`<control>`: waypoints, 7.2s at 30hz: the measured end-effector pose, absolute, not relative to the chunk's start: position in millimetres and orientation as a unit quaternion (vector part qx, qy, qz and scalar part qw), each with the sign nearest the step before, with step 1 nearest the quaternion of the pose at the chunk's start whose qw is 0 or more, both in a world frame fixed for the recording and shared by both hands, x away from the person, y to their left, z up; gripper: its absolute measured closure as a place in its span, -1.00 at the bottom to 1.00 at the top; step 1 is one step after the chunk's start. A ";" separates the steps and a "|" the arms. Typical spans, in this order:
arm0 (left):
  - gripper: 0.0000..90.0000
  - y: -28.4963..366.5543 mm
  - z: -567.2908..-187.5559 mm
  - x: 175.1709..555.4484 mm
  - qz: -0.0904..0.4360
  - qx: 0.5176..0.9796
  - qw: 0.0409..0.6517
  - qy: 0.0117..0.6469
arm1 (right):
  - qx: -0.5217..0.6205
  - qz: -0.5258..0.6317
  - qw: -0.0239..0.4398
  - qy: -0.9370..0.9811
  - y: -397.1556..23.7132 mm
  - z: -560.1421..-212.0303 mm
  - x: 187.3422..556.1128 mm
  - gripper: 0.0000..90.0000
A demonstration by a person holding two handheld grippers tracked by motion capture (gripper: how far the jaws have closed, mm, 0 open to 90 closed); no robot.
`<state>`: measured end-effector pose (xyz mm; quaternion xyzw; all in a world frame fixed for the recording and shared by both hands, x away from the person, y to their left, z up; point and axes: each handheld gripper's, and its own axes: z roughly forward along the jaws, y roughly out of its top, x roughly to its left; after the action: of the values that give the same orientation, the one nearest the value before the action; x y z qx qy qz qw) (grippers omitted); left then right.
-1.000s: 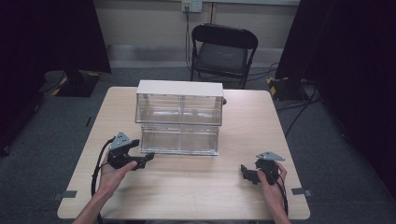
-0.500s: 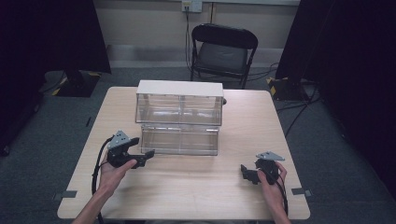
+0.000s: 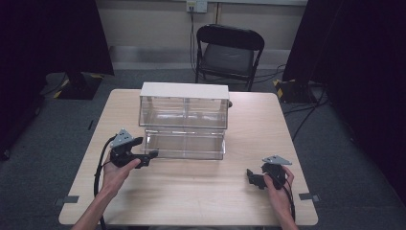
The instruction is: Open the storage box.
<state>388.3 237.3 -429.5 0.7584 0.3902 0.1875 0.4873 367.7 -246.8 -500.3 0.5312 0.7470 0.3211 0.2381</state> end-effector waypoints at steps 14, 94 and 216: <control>-0.65 239.0 -428.6 398.9 0.185 0.750 0.487 0.407 | 0.531 0.321 0.238 0.747 -246.8 -500.3 367.7 -0.75; -0.54 229.7 -411.6 406.4 0.200 0.744 0.497 0.399 | 0.532 0.322 0.238 0.747 -246.7 -500.3 367.7 -0.75; -0.55 232.0 -390.8 408.0 0.201 0.727 0.527 0.392 | 0.532 0.322 0.237 0.746 -246.6 -500.2 367.7 -0.75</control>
<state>408.0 232.0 -390.8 0.7268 0.3915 0.2013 0.5272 367.7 -246.6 -500.2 0.5321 0.7464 0.3215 0.2375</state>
